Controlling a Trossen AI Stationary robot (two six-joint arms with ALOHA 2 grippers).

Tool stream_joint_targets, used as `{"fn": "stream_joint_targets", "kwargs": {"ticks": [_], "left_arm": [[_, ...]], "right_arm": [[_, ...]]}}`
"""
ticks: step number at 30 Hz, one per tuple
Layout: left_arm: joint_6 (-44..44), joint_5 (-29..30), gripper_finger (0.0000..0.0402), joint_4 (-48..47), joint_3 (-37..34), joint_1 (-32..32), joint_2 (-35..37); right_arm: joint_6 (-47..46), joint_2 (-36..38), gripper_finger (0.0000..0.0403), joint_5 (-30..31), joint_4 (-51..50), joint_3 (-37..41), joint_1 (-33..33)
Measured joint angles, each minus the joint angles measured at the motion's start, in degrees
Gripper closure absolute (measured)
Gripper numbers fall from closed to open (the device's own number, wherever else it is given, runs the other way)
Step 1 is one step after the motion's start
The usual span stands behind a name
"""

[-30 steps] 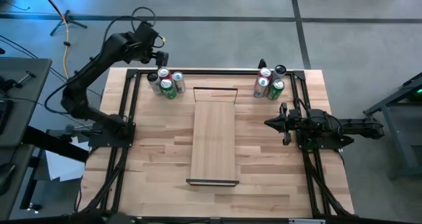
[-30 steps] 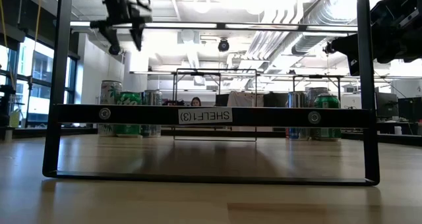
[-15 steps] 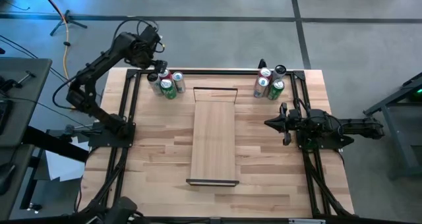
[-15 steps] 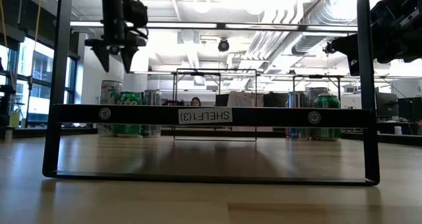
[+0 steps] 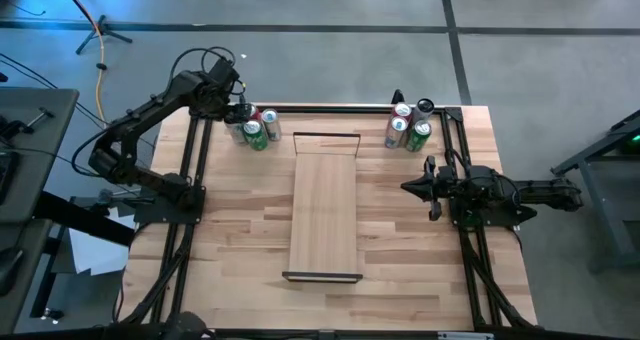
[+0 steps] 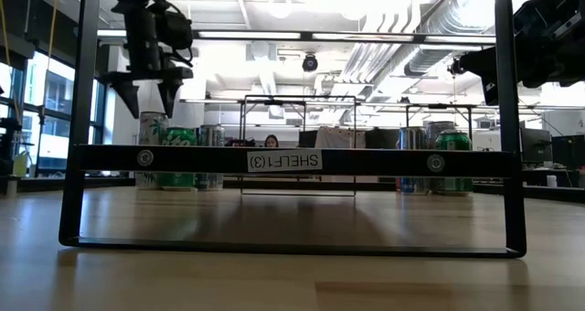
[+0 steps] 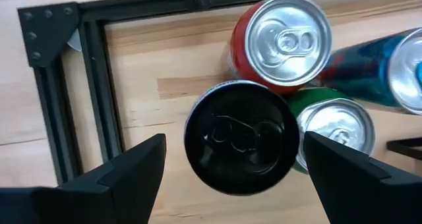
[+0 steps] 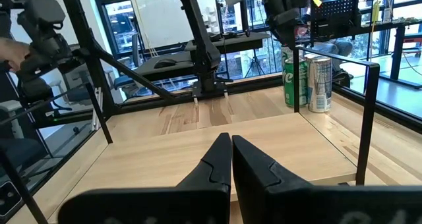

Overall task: Place canned beverage on shelf
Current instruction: Put the left white-pink soda can on the shelf

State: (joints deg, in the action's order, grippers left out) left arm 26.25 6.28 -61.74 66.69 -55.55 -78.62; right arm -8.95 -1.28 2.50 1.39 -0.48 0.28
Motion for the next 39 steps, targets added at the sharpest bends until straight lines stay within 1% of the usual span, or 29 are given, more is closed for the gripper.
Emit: {"fn": "stream_joint_targets", "kwargs": {"ticks": [3, 10, 17, 21, 28, 30, 33, 39], "left_arm": [[0.2, -0.02, 0.0084, 2.64, -1.51, 0.02, 0.0], [0.3, 0.22, 0.0084, 4.38, -1.92, 0.02, -0.19], [0.69, 0.26, 0.0095, 3.05, -1.92, 0.01, -0.2], [0.69, 0.9, 0.0123, 3.04, -1.92, 0.02, -0.2], [0.73, 1.78, 0.0202, 3.15, -1.83, 0.02, -0.17], [0.75, 1.79, 0.0219, 3.07, -1.83, 0.0, -0.13], [0.73, 1.71, 0.023, 2.76, -1.81, -0.04, 0.09], [-0.19, 0.02, 0.0231, -0.99, -1.04, -1.13, 2.41]], "right_arm": [[0.0, 0.01, 0.0402, 0.02, 0.0, -0.01, 0.01], [0.0, 0.0, 0.0402, 0.22, 0.0, 0.0, 0.0], [0.0, 0.0, 0.0402, 0.22, 0.0, -0.01, -0.01], [0.0, 0.02, 0.0402, 0.2, 0.0, 0.0, -0.01], [0.0, 0.0, 0.0402, 0.2, 0.0, 0.0, 0.0], [0.0, 0.01, 0.0402, 0.17, 0.0, 0.01, -0.01], [0.0, 0.01, 0.0402, 0.17, 0.0, 0.0, 0.01], [0.0, 0.0, 0.0402, 0.14, 0.0, -0.01, 0.0]]}}
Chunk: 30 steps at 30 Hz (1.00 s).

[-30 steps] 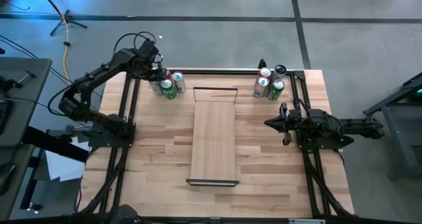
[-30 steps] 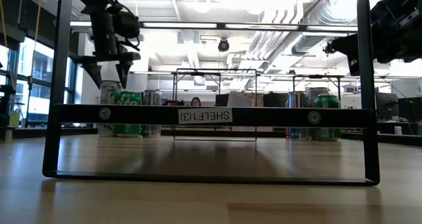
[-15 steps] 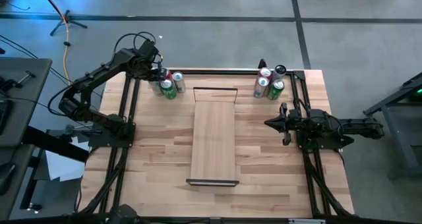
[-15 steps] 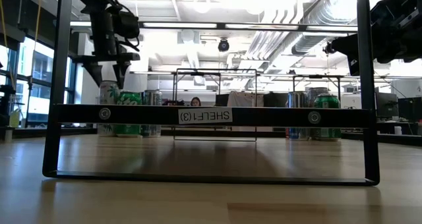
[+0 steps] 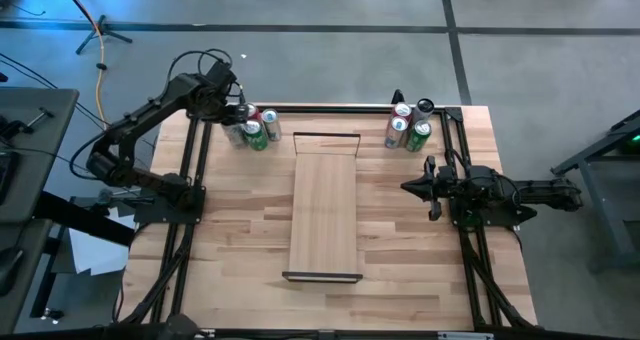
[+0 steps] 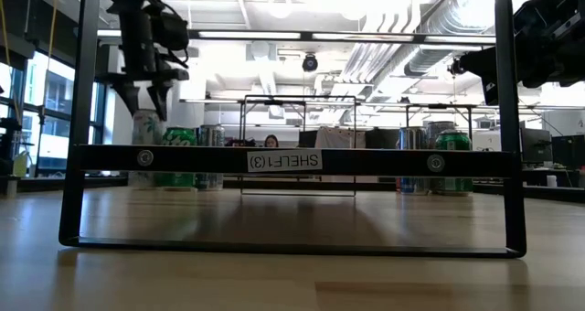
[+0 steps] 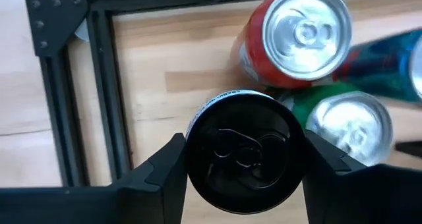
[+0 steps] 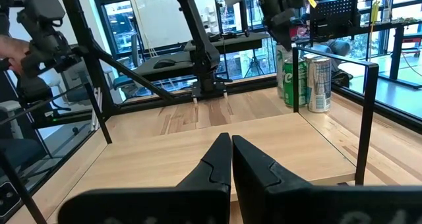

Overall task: Place canned beverage on shelf
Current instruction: Put the left white-pink soda can on the shelf

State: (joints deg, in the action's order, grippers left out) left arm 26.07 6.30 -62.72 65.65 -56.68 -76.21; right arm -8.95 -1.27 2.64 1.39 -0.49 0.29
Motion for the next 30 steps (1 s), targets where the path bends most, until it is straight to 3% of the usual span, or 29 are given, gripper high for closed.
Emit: {"fn": "stream_joint_targets", "kwargs": {"ticks": [5, 20, 25, 30], "left_arm": [[-2.64, -1.63, 0.0231, -3.97, 4.11, -1.19, 4.14], [-2.88, -6.7, 0.0231, -4.44, 19.48, -1.39, 14.77], [-6.16, -8.85, 0.0231, 3.76, 21.78, 0.07, 16.84], [-5.75, -19.0, 0.0231, 16.09, 19.35, 4.33, 17.77]], "right_arm": [[0.0, 0.0, 0.0402, -0.18, 0.0, 0.02, -0.01], [0.0, 0.01, 0.0402, -0.14, 0.0, 0.0, 0.0], [0.0, 0.01, 0.0402, -0.11, 0.0, 0.01, 0.0], [0.0, 0.02, 0.0402, -0.06, 0.0, 0.02, 0.0]]}}
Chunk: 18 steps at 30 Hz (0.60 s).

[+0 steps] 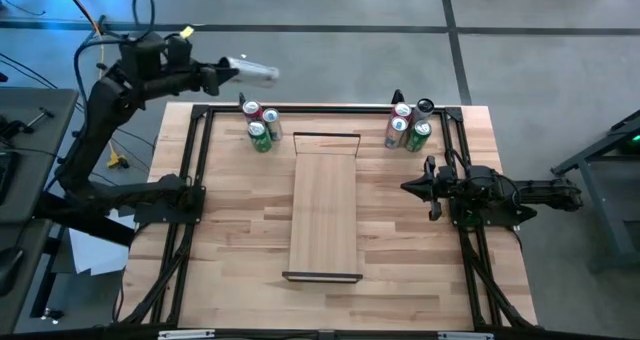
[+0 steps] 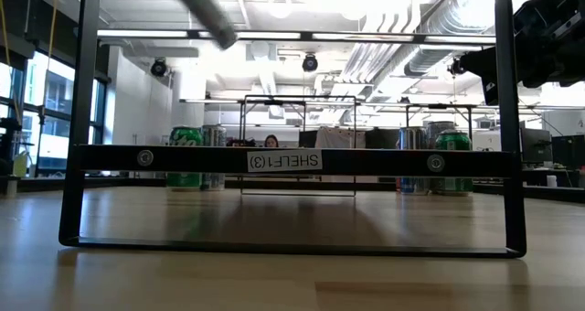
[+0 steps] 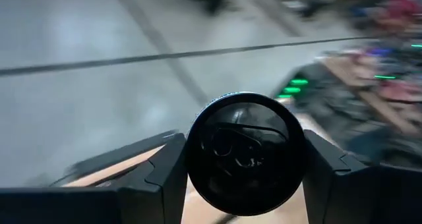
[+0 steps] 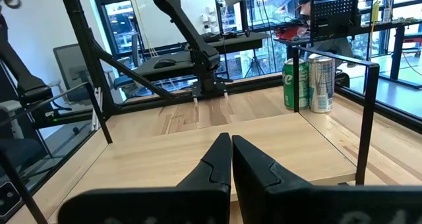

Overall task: Place canned beverage on shelf
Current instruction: Put the left white-pink soda can on the shelf

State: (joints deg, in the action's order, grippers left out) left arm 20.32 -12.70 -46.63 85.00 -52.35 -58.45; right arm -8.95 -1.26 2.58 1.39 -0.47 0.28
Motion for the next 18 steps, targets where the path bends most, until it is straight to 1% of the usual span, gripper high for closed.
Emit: {"fn": "stream_joint_targets", "kwargs": {"ticks": [2, 5, 9, 15, 18], "left_arm": [[0.04, -3.01, 0.0231, 5.62, -2.56, 2.71, 0.12], [-0.31, -4.82, 0.0231, 15.73, -8.25, 8.01, 0.55], [3.18, -5.5, 0.0231, 31.38, -17.69, 14.98, 1.56], [10.33, -5.75, 0.0231, 60.15, -30.44, 25.79, 2.13], [11.03, -6.22, 0.0231, 67.73, -34.96, 30.59, 2.16]], "right_arm": [[0.0, -0.02, 0.0402, 0.15, 0.0, -0.02, 0.01], [0.0, 0.0, 0.0402, 0.14, 0.0, -0.02, -0.01], [-0.01, 0.0, 0.0402, 0.14, 0.0, -0.01, -0.01], [0.0, 0.0, 0.0402, 0.12, 0.0, -0.01, 0.0], [-0.01, 0.0, 0.0402, 0.11, 0.0, -0.02, 0.0]]}}
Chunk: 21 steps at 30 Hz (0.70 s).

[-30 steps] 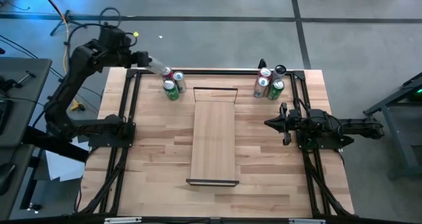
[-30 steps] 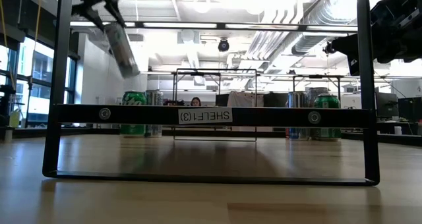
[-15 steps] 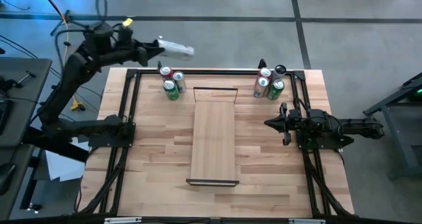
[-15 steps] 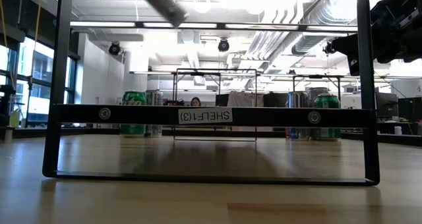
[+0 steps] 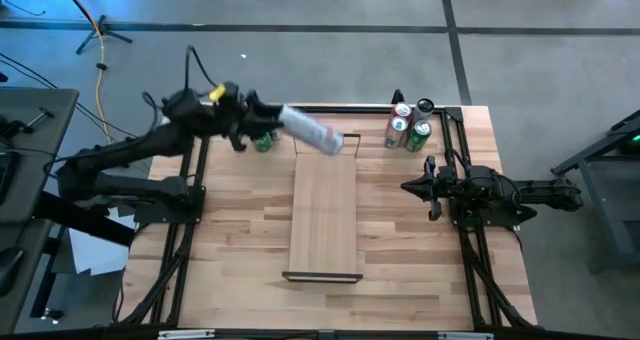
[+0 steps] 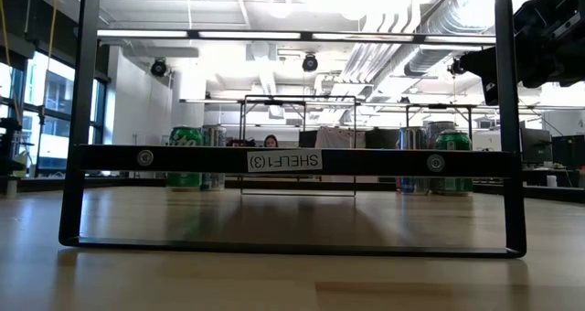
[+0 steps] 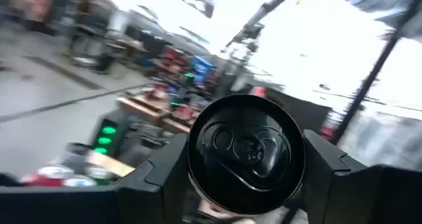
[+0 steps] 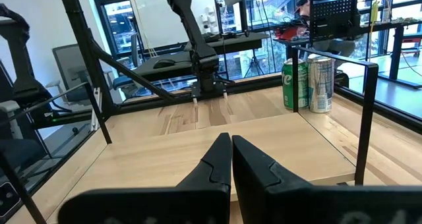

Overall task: Place canned beverage on shelf
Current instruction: Put the left white-pink soda can on the shelf

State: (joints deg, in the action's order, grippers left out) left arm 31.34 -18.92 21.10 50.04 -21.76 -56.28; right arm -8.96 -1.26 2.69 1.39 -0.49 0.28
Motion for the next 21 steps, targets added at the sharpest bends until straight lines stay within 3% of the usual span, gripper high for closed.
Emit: {"fn": "stream_joint_targets", "kwargs": {"ticks": [8, 11, 15, 19, 21], "left_arm": [[-2.3, 13.25, 0.0237, 2.41, -6.36, 7.21, -1.5], [-2.27, 14.16, 0.0253, 1.76, -6.47, 7.94, -4.69], [-1.95, 13.35, 0.0308, 7.16, -6.36, 8.5, -7.24], [-1.98, 13.06, 0.0382, 4.48, -6.4, 9.15, -7.91], [-2.3, 13.01, 0.0396, 1.92, -6.4, 9.42, -7.47]], "right_arm": [[0.01, 0.0, 0.0402, -0.02, 0.0, -0.01, -0.01], [-0.01, 0.0, 0.0402, -0.04, 0.0, -0.01, 0.02], [0.01, -0.05, 0.0402, -0.21, 0.0, 0.0, -0.01], [0.01, -0.17, 0.0402, -0.21, 0.0, 0.01, -0.01], [0.0, -0.17, 0.0402, -0.2, 0.01, 0.01, 0.0]]}}
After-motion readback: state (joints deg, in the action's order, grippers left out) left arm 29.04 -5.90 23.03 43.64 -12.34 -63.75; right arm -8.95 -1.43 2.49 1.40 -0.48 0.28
